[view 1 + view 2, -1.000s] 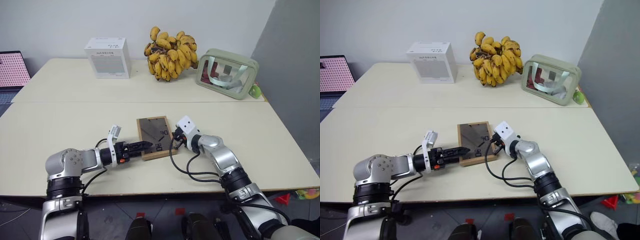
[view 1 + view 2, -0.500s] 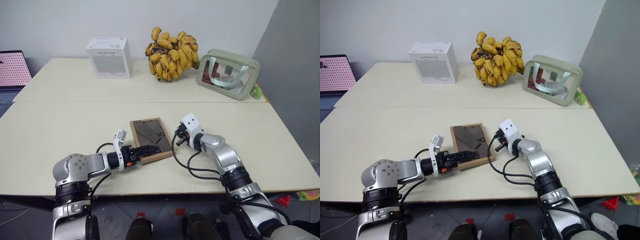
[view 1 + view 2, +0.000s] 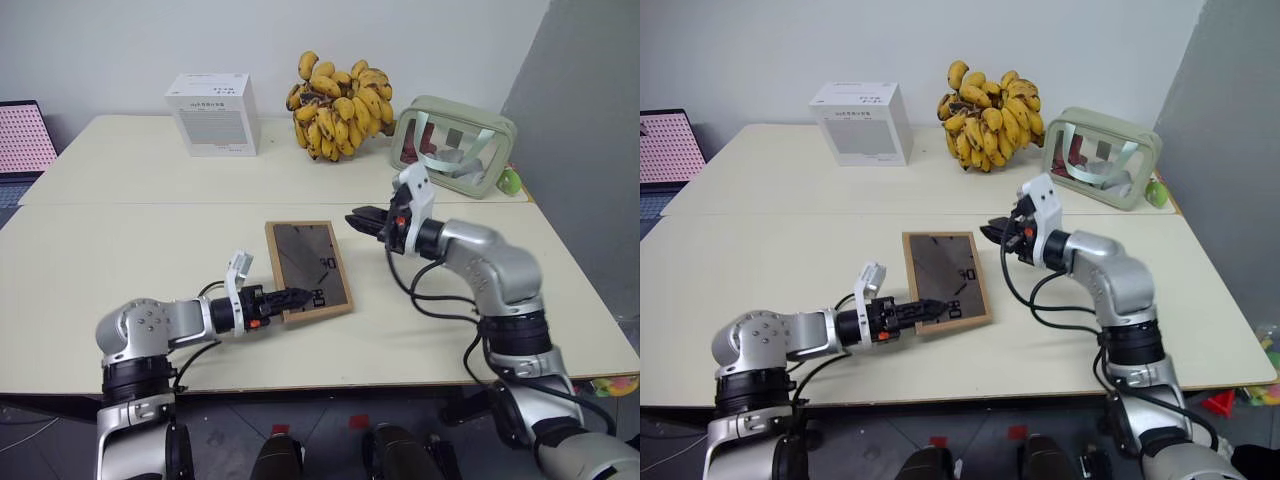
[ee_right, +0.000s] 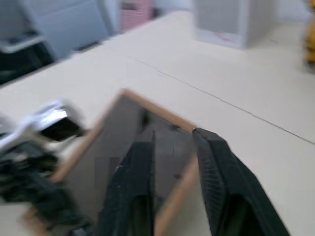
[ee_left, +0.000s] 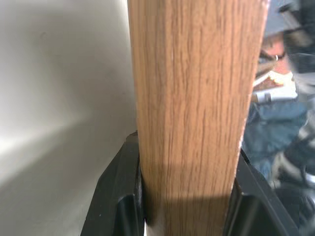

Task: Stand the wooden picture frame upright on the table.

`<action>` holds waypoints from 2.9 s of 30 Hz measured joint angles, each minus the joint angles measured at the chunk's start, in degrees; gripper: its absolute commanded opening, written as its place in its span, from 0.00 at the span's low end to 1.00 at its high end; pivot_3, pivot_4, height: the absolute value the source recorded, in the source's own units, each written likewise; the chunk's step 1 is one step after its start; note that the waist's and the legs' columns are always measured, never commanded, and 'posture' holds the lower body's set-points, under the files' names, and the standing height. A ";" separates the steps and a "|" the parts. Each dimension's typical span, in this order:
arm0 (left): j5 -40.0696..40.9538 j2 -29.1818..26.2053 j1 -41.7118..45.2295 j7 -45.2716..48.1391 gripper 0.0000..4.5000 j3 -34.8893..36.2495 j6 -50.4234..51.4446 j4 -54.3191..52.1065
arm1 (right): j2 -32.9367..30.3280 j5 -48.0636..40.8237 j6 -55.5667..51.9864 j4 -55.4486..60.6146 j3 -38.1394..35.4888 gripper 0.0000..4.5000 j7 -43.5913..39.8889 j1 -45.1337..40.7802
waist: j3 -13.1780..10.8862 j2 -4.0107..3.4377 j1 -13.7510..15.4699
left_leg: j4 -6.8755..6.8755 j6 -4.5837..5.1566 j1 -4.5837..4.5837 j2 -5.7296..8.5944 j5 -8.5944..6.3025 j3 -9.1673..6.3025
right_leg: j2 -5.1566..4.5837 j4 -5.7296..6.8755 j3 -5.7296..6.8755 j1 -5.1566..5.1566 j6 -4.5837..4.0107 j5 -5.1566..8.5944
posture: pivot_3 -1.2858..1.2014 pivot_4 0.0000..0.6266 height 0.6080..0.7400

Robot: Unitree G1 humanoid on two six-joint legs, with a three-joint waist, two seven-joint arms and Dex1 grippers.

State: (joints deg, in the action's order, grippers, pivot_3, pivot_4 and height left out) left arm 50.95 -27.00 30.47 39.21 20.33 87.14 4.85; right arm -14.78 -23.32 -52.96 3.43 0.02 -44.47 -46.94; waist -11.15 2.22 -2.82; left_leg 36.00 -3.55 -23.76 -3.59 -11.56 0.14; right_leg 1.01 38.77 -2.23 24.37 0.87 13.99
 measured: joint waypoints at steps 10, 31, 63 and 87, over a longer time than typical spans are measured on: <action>1.78 -6.63 2.39 6.16 0.29 -4.43 -0.70 -3.08 | -1.46 -2.34 2.00 -8.86 4.91 0.94 -5.94 -6.35 | -0.02 0.00 -0.39 | -0.02 0.00 -0.14 0.01 0.00 0.07 | -0.02 -0.04 -0.03 0.14 -0.03 0.02 | 0.52 0.24 1.00; 3.90 -7.72 0.91 6.58 0.29 -4.81 -0.17 -5.30 | -4.03 -9.11 0.19 3.66 9.99 0.99 -11.81 -0.44 | -0.03 0.00 0.43 | 0.00 0.00 -0.28 0.01 0.00 0.07 | -0.05 0.01 -0.02 0.32 -0.03 0.02 | 0.52 0.24 1.00; 42.51 -12.53 1.60 -17.32 0.29 -11.23 4.92 7.17 | -19.42 87.08 118.37 -42.78 23.47 0.99 52.45 -8.36 | -0.20 0.12 -0.31 | 0.02 -0.27 -0.15 0.12 0.15 0.23 | -0.12 0.22 -0.34 0.39 0.05 -0.01 | 0.52 0.24 1.00; 57.01 -16.60 -3.13 -24.63 0.72 -17.51 -5.82 2.28 | -21.91 86.32 123.57 -42.98 28.43 0.28 64.85 -10.07 | -0.19 0.15 0.25 | 0.09 -0.24 -0.05 0.16 0.16 0.02 | -0.17 0.17 -0.33 0.08 0.04 -0.01 | 0.52 0.24 1.00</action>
State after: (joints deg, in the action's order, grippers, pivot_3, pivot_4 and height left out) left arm 107.95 -43.60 27.34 14.58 2.82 81.32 7.13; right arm -36.69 63.00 70.61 -39.55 28.45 20.38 -57.01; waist -11.34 2.37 -2.56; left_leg 36.09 -3.79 -23.81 -3.42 -11.40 0.16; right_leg 0.84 38.94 -2.56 24.45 0.92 13.98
